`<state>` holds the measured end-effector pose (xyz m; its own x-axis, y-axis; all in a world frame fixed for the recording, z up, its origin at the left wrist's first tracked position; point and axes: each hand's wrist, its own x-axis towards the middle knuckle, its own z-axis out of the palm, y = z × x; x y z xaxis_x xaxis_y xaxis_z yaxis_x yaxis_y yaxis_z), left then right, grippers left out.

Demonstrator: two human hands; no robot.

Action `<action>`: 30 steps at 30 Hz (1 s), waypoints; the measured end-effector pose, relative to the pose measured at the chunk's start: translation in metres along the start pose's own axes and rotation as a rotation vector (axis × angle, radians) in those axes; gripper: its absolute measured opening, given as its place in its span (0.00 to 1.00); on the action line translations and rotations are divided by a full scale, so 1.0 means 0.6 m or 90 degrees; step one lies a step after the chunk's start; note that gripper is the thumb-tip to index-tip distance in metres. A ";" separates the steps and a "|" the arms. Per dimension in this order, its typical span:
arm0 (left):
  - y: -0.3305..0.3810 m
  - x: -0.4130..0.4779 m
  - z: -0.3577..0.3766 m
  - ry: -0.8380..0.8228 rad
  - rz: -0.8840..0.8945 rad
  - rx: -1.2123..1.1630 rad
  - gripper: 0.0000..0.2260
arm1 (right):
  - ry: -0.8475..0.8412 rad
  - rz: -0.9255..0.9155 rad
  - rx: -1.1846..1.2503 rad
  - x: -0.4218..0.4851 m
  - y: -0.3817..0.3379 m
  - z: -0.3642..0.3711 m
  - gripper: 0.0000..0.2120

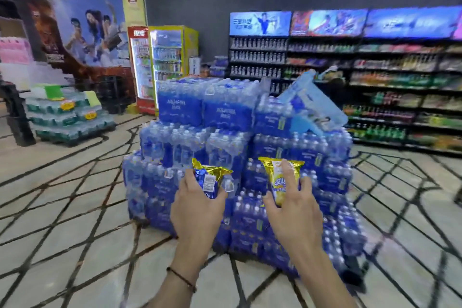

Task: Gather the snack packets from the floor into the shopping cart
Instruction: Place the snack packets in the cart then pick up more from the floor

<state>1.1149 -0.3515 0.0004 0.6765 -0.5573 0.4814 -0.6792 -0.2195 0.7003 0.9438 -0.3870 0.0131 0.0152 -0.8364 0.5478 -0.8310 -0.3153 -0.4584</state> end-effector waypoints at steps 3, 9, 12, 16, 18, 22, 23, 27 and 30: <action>0.105 -0.078 0.089 -0.079 0.048 -0.043 0.27 | 0.031 0.071 -0.054 -0.011 0.127 -0.066 0.34; 0.324 -0.299 0.249 -0.252 0.137 -0.117 0.25 | 0.068 0.220 -0.156 -0.062 0.400 -0.232 0.34; 0.425 -0.419 0.318 -0.338 0.162 -0.145 0.25 | 0.091 0.287 -0.207 -0.092 0.534 -0.318 0.34; 0.533 -0.555 0.392 -0.437 0.181 -0.185 0.24 | 0.099 0.373 -0.270 -0.138 0.676 -0.408 0.34; 0.588 -0.626 0.423 -0.499 0.189 -0.198 0.22 | 0.114 0.420 -0.277 -0.162 0.744 -0.447 0.33; 0.672 -0.736 0.478 -0.595 0.235 -0.187 0.23 | 0.149 0.486 -0.300 -0.191 0.859 -0.506 0.32; 0.690 -0.757 0.492 -0.611 0.250 -0.183 0.23 | 0.159 0.504 -0.308 -0.196 0.884 -0.517 0.32; 0.757 -0.818 0.551 -0.672 0.297 -0.182 0.21 | 0.183 0.576 -0.329 -0.202 0.978 -0.537 0.32; 0.799 -0.849 0.623 -0.710 0.315 -0.201 0.20 | 0.180 0.605 -0.340 -0.182 1.049 -0.535 0.33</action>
<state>0.3385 -0.4721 -0.1062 -0.3419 -0.9307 0.1297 -0.5892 0.3198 0.7420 0.2404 -0.3503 -0.1109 -0.8210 -0.4816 0.3066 -0.5709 0.6846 -0.4532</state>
